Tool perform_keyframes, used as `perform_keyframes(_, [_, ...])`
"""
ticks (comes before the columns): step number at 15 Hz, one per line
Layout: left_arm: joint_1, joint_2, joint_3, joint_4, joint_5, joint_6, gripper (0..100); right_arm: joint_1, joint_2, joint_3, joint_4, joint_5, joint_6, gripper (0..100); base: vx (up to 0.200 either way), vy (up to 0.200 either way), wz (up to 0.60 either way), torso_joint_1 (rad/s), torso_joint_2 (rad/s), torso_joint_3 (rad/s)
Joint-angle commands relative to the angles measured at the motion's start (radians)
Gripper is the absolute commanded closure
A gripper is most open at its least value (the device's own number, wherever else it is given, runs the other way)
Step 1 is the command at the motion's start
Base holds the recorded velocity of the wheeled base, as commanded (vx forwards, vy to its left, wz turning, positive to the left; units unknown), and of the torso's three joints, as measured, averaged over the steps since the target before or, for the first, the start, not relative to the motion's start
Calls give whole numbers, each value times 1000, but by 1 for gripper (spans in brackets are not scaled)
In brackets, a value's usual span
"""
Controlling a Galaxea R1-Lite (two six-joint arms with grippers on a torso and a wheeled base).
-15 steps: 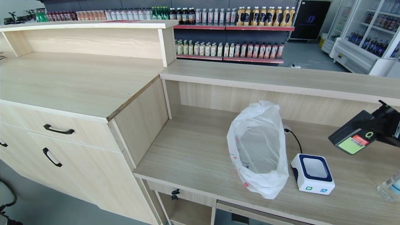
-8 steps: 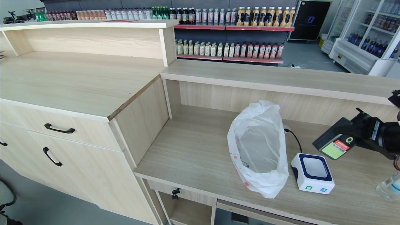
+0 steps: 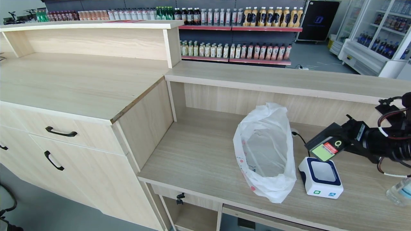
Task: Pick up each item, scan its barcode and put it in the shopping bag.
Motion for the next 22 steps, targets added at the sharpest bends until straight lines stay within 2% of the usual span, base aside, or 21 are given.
perform_keyframes(1, [0, 1, 0, 0, 0, 0, 0, 14, 40, 28, -4, 0, 1, 100, 0, 0, 0, 0, 0, 0])
perform_keyframes(7, [0, 1, 0, 0, 0, 0, 0, 14, 71, 58, -17, -1, 1, 100, 0, 0, 0, 0, 0, 0])
perform_keyframes(9, [0, 1, 0, 0, 0, 0, 0, 14, 87, 61, -90, -1, 2, 100, 0, 0, 0, 0, 0, 0])
perform_keyframes(14, [0, 0, 0, 0, 0, 0, 0, 17, 127, 65, -120, -3, -2, 100, 0, 0, 0, 0, 0, 0])
perform_keyframes(18, [0, 1, 0, 0, 0, 0, 0, 38, 182, 74, -211, -6, -5, 100, 0, 0, 0, 0, 0, 0])
perform_keyframes(22, [0, 1, 0, 0, 0, 0, 0, 86, 221, 73, -217, -64, -7, 100, 0, 0, 0, 0, 0, 0])
